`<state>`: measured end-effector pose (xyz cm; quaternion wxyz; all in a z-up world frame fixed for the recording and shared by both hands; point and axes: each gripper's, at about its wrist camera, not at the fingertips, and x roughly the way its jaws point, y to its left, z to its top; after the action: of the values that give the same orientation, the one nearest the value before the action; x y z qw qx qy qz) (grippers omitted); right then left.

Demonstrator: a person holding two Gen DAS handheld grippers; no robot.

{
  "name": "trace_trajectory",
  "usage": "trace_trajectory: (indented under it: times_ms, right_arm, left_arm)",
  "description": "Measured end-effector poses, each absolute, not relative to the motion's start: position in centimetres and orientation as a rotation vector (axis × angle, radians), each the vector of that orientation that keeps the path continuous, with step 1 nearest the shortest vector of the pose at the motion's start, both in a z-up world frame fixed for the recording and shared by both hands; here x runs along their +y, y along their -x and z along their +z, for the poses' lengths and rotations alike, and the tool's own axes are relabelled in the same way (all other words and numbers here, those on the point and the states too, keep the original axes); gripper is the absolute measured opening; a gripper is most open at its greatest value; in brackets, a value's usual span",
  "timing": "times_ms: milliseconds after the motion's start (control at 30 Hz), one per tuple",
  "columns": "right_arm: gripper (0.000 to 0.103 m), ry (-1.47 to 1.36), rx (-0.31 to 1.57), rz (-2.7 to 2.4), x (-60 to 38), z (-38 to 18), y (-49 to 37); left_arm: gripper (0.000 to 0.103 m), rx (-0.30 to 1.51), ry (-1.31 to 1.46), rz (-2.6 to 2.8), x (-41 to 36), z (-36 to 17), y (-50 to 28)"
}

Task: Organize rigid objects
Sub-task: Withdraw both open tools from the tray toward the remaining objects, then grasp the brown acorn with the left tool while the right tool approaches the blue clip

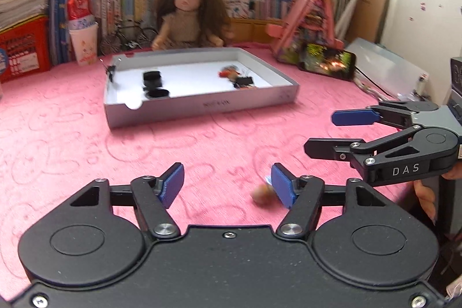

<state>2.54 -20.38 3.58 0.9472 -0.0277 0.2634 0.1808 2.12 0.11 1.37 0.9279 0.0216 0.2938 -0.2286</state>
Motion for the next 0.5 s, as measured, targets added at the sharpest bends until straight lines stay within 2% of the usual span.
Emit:
trace_trajectory:
  times_ms: [133, 233, 300, 367, 500]
  right_arm:
    - [0.089, 0.111, 0.549, 0.425, -19.5, 2.9, -1.3]
    - [0.089, 0.139, 0.559, 0.454, -18.8, 2.3, -1.0]
    - [0.089, 0.142, 0.565, 0.466, -18.5, 2.0, -0.9]
    - [0.089, 0.149, 0.569, 0.469, -18.2, 1.8, -0.9]
    - [0.089, 0.179, 0.571, 0.464, -17.4, 1.3, -1.0]
  left_arm:
    - [0.043, 0.634, -0.027, -0.522, -0.3, 0.8, -1.5]
    - [0.040, 0.655, -0.004, -0.544, -0.8, 0.5, -1.5]
    - [0.033, 0.662, -0.008, -0.552, -1.2, 0.2, -1.6]
    - [0.019, 0.675, -0.011, -0.547, -1.5, -0.1, -1.8]
    - [0.012, 0.655, 0.002, -0.527, -1.5, 0.1, -2.0]
